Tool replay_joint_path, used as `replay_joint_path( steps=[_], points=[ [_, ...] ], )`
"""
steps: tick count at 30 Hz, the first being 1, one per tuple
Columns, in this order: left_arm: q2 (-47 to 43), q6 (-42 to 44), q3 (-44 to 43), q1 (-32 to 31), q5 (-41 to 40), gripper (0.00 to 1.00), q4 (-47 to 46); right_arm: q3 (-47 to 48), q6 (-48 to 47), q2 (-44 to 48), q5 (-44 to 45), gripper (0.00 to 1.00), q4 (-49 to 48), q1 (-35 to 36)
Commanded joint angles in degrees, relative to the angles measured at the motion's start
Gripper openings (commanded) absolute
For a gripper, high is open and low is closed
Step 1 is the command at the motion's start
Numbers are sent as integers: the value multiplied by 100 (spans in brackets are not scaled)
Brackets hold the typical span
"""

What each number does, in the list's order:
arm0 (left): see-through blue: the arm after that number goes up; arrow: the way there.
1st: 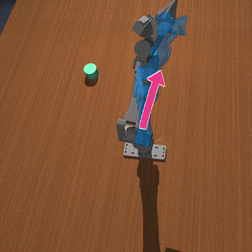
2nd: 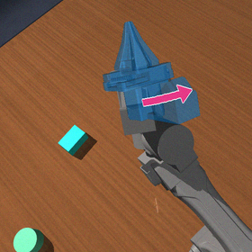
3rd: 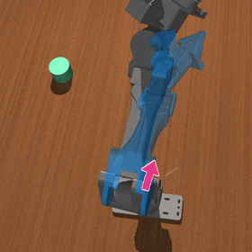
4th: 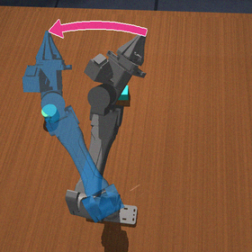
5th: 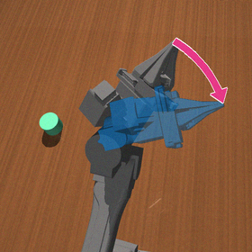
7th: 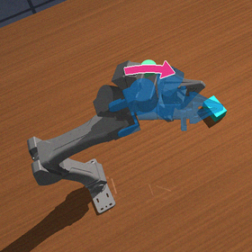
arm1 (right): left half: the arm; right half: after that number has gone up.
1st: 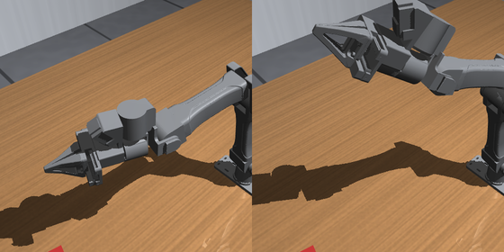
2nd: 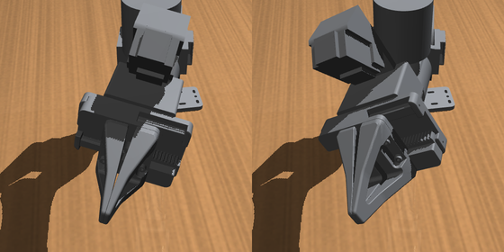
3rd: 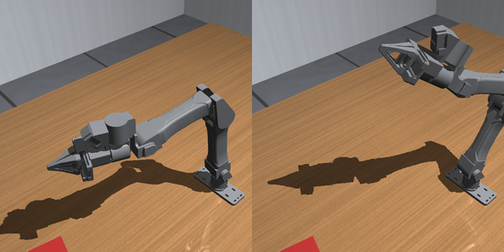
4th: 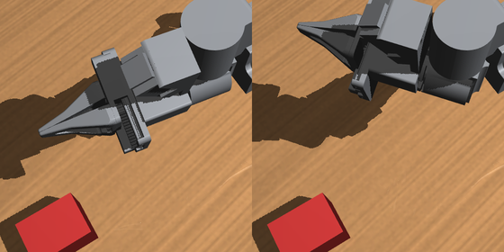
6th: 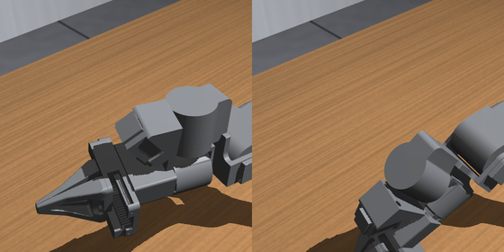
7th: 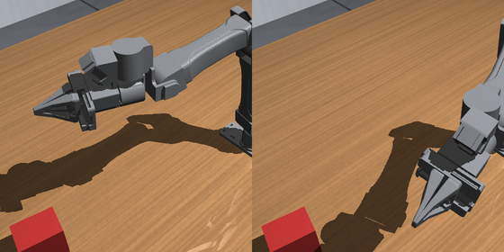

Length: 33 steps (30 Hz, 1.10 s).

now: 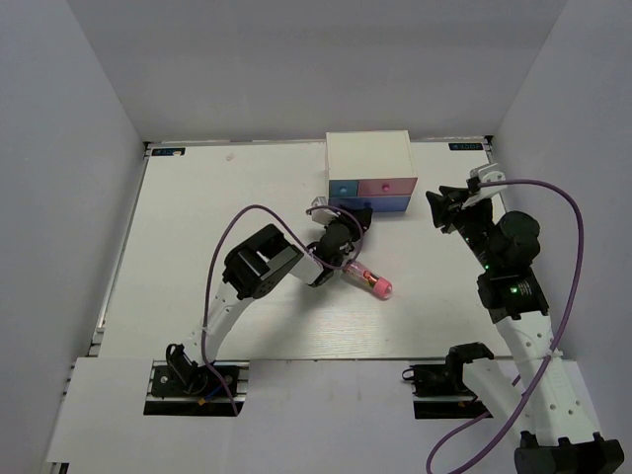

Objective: Sort the stationery into containers
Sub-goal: Open the drawer in the storage box.

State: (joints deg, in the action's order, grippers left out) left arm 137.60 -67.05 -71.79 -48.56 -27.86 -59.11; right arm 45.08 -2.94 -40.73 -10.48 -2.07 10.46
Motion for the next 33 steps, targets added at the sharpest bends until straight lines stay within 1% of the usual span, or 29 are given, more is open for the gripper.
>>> replay_joint_path(
  steps=[1,8,15,24,27,33],
  points=[
    [-75,-10,-125,-31,-334,53,-74,-25,57,109,143,40,-321,-18],
    [39,-195,-178,-31,-449,51,-136,-52,65,153,213,40,-365,-18],
    [92,-248,-370,-84,-501,51,-136,-78,83,179,248,40,-382,-26],
    [144,-248,-538,-137,-554,51,162,-96,57,215,266,40,-400,-44],
    [144,-248,-538,-137,-554,48,163,-70,65,224,266,40,-400,-35],
    [196,-248,-643,-137,-607,48,339,-87,74,224,257,40,-400,-26]
  ],
)
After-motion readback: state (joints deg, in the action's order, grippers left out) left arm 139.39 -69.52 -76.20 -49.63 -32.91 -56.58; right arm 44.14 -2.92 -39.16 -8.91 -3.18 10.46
